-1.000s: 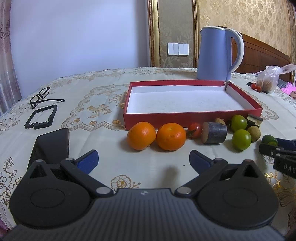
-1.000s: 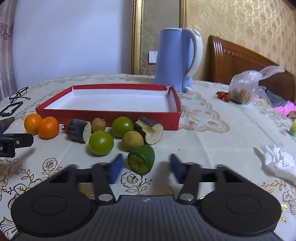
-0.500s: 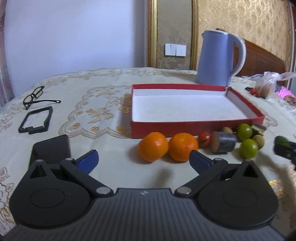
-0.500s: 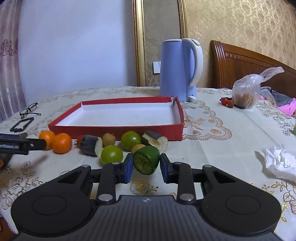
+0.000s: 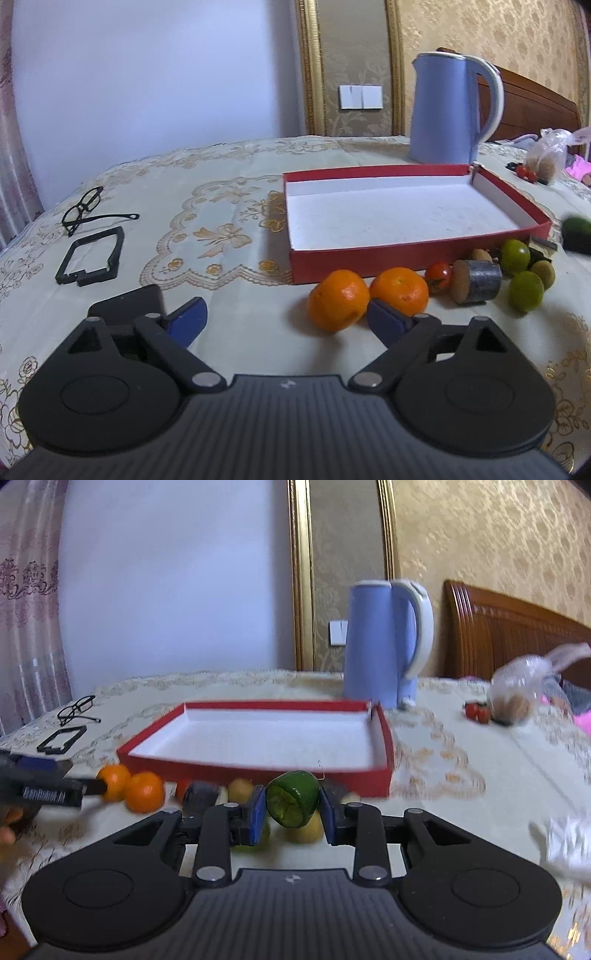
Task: Organize fruits
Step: 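Carry the lime into the red box and open the right gripper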
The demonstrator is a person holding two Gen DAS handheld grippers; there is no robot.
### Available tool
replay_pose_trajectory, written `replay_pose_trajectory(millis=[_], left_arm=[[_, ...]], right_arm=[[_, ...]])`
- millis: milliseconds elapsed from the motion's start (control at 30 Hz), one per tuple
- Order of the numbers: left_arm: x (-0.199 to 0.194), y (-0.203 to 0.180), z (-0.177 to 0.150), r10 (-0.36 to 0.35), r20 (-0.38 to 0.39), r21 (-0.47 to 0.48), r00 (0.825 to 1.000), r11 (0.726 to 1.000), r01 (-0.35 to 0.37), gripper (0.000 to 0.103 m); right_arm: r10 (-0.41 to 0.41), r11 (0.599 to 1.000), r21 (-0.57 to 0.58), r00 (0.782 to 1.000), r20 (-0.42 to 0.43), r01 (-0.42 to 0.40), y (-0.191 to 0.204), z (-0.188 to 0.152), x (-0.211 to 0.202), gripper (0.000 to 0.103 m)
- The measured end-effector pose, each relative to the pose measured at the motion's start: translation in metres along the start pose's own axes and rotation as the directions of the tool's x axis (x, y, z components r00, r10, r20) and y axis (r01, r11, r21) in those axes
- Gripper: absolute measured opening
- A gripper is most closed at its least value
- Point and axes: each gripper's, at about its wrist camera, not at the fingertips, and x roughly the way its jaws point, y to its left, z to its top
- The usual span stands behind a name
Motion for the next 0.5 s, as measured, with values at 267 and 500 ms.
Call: replay_pose_trajectory(millis=[267, 500], left_arm=[[0.013, -0.004, 0.003, -0.006, -0.013, 0.072, 1.0, 0.997, 0.007, 0.091], [0.015, -0.005, 0.002, -0.022, 0.0, 0.128, 1.0, 0.992, 0.022, 0.091]], right_arm=[[0.016, 1.0, 0.01, 1.0, 0.004, -0.016, -0.011, 0.04, 0.042, 0.03], [-0.054, 0.998, 0.03, 0.997, -0.05, 0.056, -0.026, 0.065, 0.1, 0.03]])
